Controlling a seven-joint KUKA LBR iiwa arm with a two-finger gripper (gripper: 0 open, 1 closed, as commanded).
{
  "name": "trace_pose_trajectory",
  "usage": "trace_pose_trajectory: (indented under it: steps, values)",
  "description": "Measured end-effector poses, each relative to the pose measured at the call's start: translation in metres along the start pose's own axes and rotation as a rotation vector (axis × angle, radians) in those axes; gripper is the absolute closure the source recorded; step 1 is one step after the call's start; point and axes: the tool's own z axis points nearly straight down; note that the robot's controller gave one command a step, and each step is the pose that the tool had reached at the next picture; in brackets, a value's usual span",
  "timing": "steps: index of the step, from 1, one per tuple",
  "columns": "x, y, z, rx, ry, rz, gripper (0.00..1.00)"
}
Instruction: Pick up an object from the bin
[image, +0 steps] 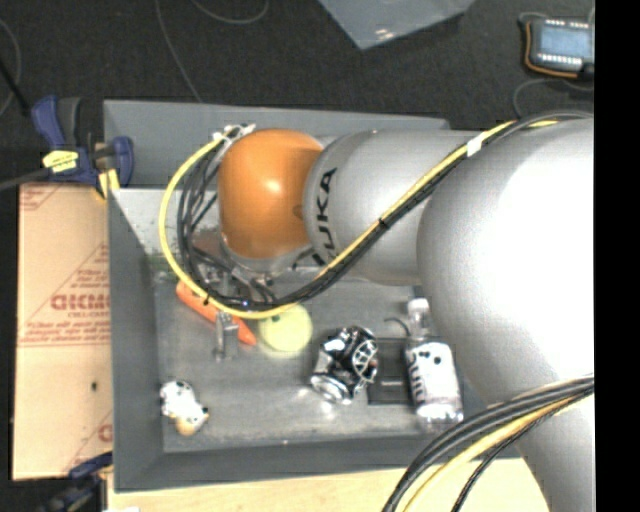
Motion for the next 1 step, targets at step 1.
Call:
trace_pose_trajectory:
  steps: [1]
  values:
    - [-0.0171, -0.0096, -0.0040, 0.000, -0.006, 0.183, 0.00]
